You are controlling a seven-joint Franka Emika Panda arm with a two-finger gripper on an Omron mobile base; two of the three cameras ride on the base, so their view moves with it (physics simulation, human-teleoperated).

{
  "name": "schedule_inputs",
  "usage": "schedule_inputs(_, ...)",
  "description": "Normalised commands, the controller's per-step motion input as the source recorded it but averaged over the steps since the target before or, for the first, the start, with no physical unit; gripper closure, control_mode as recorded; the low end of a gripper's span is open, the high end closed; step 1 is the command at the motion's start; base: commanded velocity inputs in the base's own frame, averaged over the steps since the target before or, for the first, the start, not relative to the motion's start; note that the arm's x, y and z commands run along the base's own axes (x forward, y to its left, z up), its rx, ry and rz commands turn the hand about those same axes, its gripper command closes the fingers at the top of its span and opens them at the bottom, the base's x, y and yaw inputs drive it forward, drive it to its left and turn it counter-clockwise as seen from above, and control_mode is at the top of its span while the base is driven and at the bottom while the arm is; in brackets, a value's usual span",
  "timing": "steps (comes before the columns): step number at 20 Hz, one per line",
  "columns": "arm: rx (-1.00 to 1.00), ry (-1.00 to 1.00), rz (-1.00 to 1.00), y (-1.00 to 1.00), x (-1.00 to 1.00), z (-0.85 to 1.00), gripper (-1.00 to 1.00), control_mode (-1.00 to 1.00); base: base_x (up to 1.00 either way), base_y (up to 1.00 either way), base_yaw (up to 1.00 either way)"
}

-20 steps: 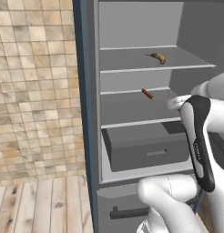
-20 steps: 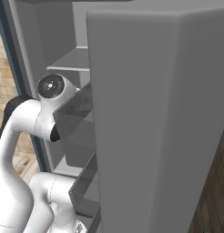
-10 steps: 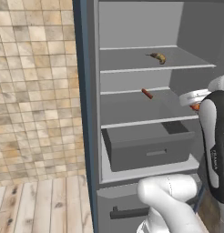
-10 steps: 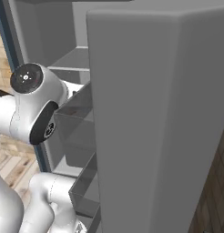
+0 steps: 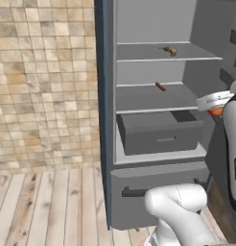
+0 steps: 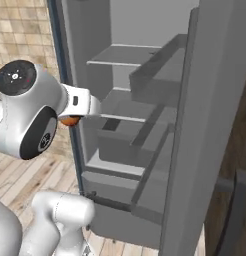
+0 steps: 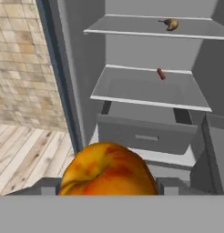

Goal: Pick up the peach and banana from the fridge and place one fruit on each plate on the dining counter.

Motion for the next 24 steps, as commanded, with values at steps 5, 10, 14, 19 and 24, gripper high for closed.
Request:
schedule_inputs(5, 0.0, 0.0, 0.0, 0.0, 0.0, 0.0, 1.0, 1.0, -0.87, 0.62, 0.39)
schedule_inputs(10, 0.0, 0.0, 0.0, 0.0, 0.0, 0.0, 1.0, 1.0, -0.7, 0.57, 0.48)
schedule_inputs(14, 0.0, 0.0, 0.0, 0.0, 0.0, 0.0, 1.0, 1.0, -0.62, 0.53, 0.51)
schedule_inputs(19, 0.0, 0.0, 0.0, 0.0, 0.0, 0.0, 1.0, 1.0, -0.57, 0.53, 0.54)
schedule_inputs(24, 0.0, 0.0, 0.0, 0.0, 0.0, 0.0, 1.0, 1.0, -0.49, 0.73, 0.55)
